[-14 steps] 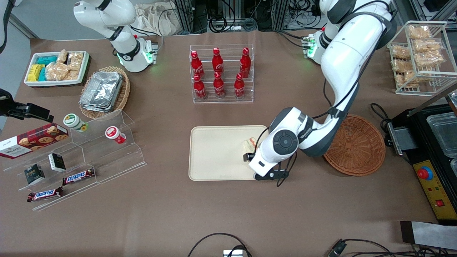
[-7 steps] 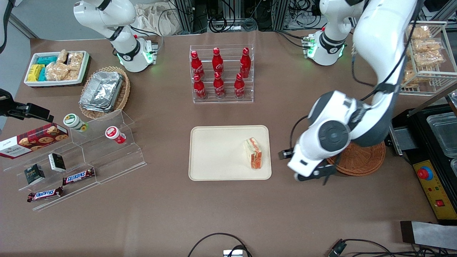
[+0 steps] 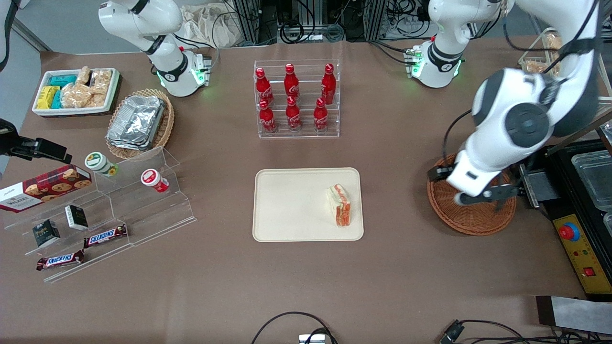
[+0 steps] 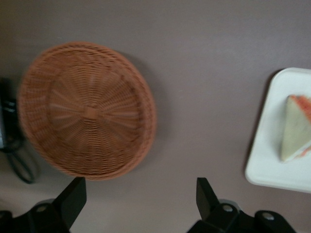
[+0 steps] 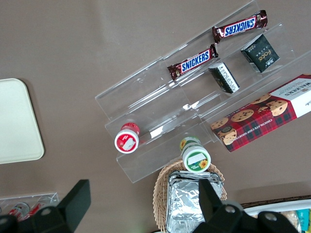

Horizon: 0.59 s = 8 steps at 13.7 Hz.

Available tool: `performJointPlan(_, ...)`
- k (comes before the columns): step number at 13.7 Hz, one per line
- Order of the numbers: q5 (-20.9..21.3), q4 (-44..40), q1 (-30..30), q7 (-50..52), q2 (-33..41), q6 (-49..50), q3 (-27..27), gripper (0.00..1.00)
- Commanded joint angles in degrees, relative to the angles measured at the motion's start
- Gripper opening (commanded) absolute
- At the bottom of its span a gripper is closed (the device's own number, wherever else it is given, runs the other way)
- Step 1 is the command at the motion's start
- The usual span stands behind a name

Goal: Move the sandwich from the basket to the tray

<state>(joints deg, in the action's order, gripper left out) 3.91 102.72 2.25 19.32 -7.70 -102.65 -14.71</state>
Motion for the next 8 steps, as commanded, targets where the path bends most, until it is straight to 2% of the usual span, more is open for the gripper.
performJointPlan(1,-2.07,2.49,-1.28,-10.76,4.80,2.97,6.27,1.00)
performJointPlan(5,-1.98,-2.33,1.89,-15.19,3.76,6.31,6.28,1.00)
performJointPlan(8,-1.19,-9.97,1.18,-16.15,-1.68,9.82,5.93,1.00)
